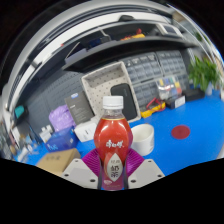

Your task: Pour water

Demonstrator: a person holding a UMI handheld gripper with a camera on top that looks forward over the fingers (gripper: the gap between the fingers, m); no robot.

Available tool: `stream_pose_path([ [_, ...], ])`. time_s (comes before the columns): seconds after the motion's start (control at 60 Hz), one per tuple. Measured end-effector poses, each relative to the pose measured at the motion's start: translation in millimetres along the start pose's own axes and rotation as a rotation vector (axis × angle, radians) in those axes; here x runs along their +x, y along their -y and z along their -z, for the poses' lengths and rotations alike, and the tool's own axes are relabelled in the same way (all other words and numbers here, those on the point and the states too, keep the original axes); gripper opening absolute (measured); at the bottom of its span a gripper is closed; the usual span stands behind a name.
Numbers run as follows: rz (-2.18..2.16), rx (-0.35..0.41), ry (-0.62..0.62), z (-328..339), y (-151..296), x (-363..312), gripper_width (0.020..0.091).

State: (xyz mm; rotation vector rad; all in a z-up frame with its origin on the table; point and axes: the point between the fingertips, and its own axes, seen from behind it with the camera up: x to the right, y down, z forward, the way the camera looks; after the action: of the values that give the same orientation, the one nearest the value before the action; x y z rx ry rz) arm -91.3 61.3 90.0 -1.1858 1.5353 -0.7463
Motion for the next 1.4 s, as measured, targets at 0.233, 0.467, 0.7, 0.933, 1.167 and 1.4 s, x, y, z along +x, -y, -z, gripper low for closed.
stream_pose_path([
  [0.233, -0.597, -0.075, 0.089, -46.5, 11.6, -51.8, 0.0297],
  [0.467, -1.114, -0.059, 0.133, -75.7, 36.5, -64.0, 0.0298],
  [0.7, -1.502, -0.027, 0.182, -92.6, 60.1, -56.5, 0.0298],
  [0.933, -1.63, -0.065, 0.167, -103.4, 51.3, -51.3, 0.0297],
  [1.167, -1.295, -0.121, 0.152, -94.1, 47.6, -59.4, 0.0296],
  [1.4, -0.501, 0.016, 0.102, -69.8, 148.0, -32.6, 0.0298],
])
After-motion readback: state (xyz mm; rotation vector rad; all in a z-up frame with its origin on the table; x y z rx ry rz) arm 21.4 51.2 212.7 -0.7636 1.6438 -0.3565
